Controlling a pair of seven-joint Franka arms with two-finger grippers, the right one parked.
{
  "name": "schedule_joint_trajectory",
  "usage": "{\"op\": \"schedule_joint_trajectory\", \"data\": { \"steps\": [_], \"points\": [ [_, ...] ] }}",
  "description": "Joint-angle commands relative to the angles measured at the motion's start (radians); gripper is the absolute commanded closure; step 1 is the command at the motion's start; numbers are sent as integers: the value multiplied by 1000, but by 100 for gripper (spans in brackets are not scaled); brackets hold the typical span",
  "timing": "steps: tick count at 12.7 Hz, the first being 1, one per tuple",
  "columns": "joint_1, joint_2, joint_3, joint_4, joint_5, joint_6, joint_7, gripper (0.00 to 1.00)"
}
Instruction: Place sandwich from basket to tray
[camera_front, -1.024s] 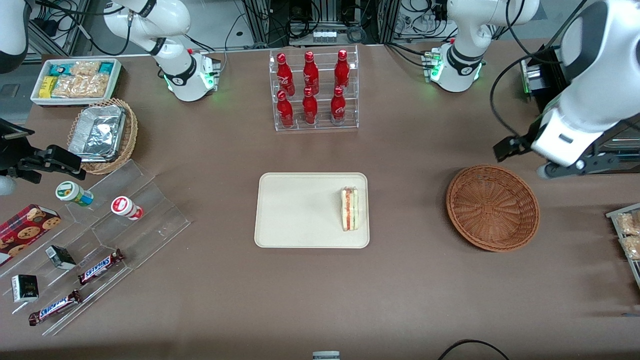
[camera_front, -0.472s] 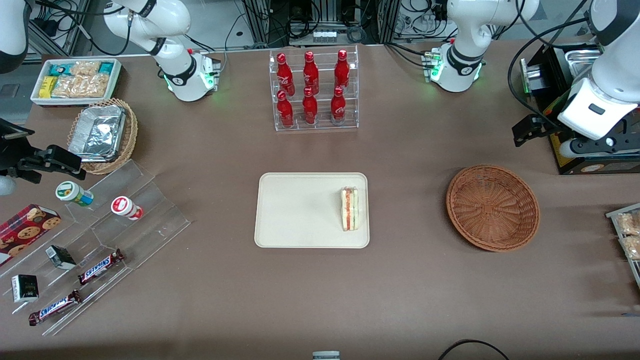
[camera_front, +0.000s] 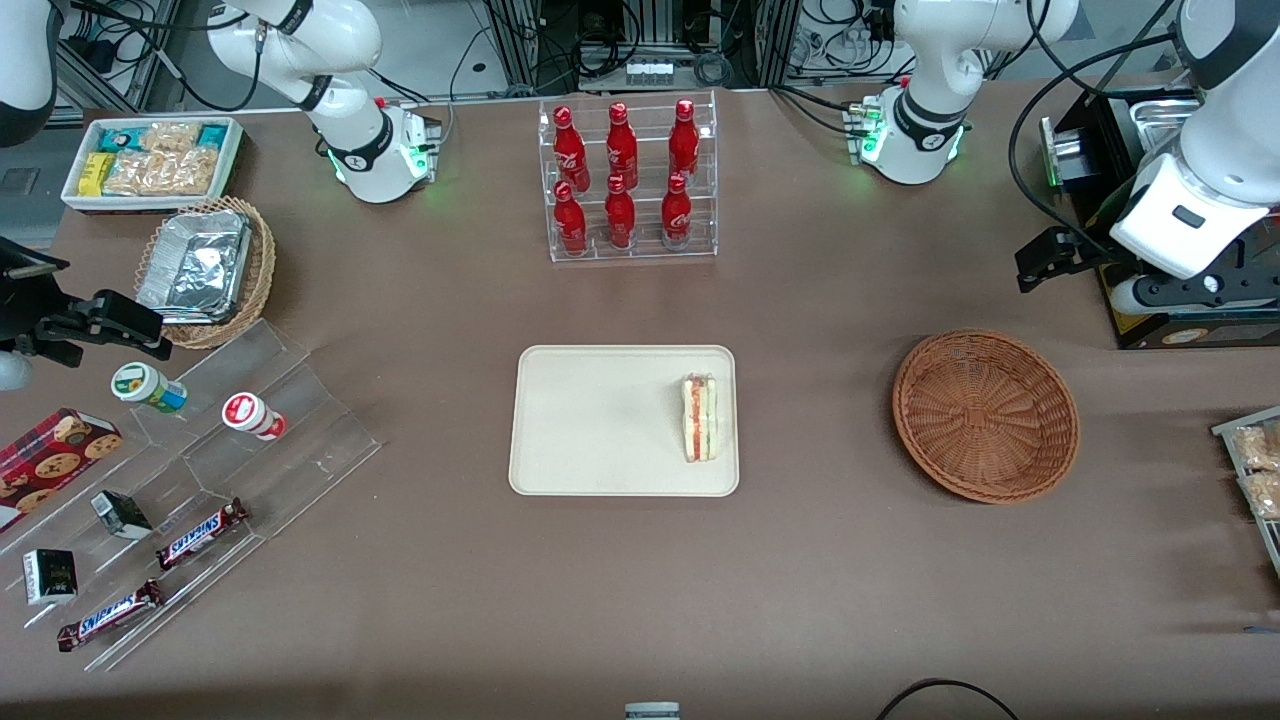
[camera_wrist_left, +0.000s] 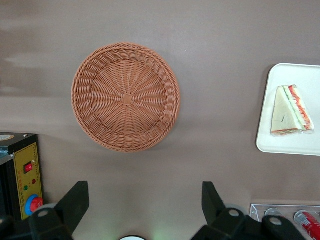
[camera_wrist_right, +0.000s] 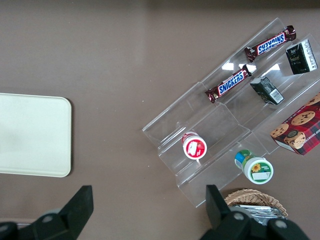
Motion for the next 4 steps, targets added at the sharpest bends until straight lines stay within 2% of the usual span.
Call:
{"op": "schedule_joint_trajectory", "data": {
  "steps": [1,4],
  "points": [
    [2,5,-6,16,-3,-17,16,0],
    [1,5,-6,16,-1,-9,21,0]
  ]
}}
